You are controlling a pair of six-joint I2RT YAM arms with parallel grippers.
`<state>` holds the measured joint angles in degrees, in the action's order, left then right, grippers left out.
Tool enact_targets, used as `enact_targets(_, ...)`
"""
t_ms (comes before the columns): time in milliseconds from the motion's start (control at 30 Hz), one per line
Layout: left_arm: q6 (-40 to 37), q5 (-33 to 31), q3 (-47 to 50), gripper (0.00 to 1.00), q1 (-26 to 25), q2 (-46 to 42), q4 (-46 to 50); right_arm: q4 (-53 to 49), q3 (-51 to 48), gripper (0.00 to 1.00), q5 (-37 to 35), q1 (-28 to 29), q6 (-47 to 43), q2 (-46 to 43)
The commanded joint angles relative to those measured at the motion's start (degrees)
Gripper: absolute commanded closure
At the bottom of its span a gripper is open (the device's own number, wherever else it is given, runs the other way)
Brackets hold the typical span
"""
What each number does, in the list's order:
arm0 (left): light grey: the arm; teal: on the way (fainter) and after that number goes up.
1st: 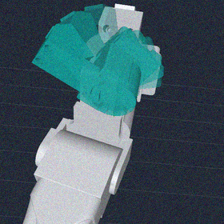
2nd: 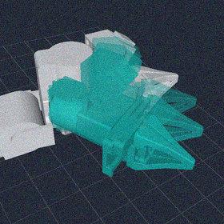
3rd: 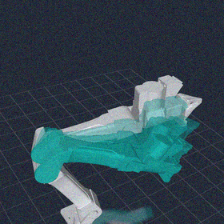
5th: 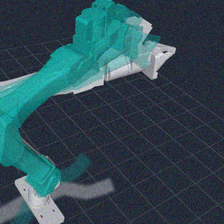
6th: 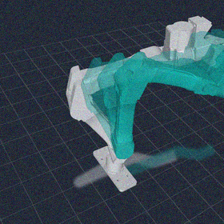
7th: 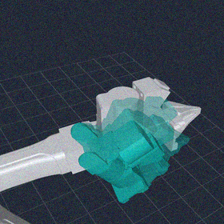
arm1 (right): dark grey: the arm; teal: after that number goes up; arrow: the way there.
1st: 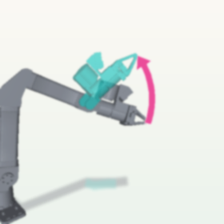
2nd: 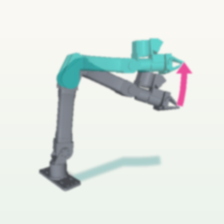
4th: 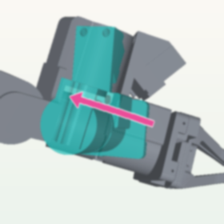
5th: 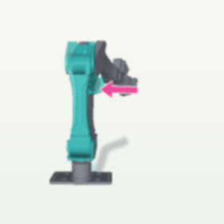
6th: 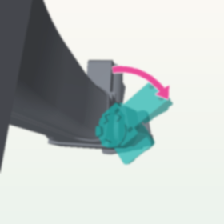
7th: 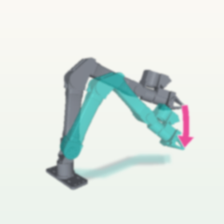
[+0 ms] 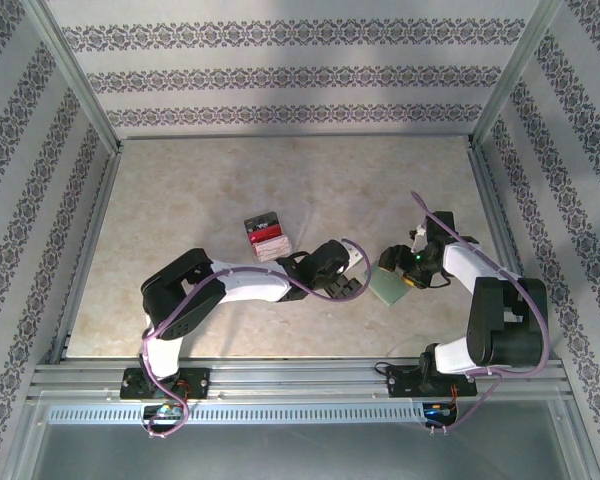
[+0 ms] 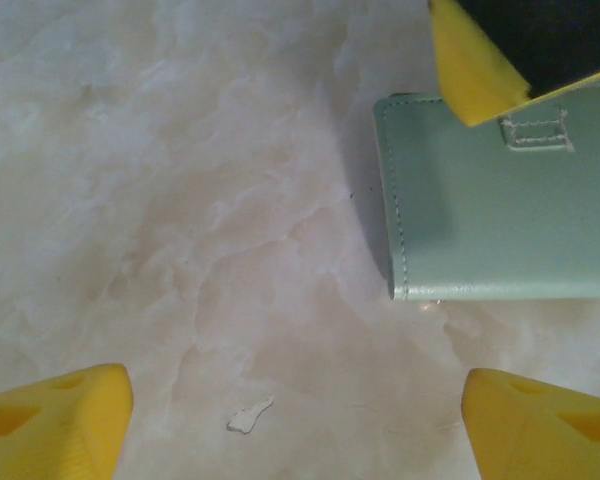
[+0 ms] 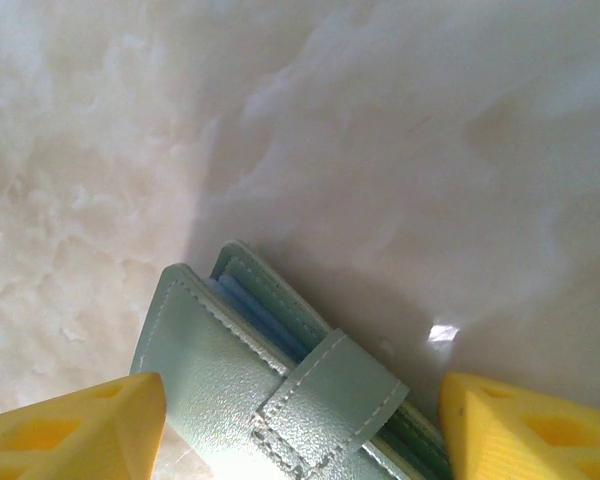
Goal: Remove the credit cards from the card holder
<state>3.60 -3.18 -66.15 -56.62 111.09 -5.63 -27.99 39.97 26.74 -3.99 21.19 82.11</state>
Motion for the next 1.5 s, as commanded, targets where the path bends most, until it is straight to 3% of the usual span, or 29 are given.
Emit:
enact_targets(0,-1.81,0.70,-3.44,0.21,-0.59,3.25,3.00,-0.55,-1.27,0.30,4.33,0.22,0.61,-1.39)
enact_targets(233,-3.41,2.65,-5.70,0.36,-0.61,6.56,4.11,-2.41,-2.06,0.31,6.08,0.72,-0.28,-1.49)
enact_targets(433,-3.68,3.98,-7.52,0.43,-0.67,8.99,5.09,-2.24,-1.70,0.38,7.42,3.77,-0.14,1.71)
enact_targets(633,-3.86,4.23,-8.69,0.49,-0.61,10.28,5.54,-2.07,-1.21,0.51,11.36,5.66,-0.11,1.89)
enact_targets(900,-2.63,2.88,-8.13,0.49,-0.61,8.78,4.94,-4.19,-0.01,0.74,10.63,5.74,-0.10,-1.97)
enact_targets(1200,1.15,-5.61,-5.73,0.40,-0.46,2.10,4.77,-11.32,3.80,0.91,0.21,8.86,-1.34,-7.13)
enact_targets(1467,9.25,-16.96,-0.66,0.23,0.70,-8.39,4.11,-18.79,10.68,0.98,-17.80,18.40,-0.21,-10.73)
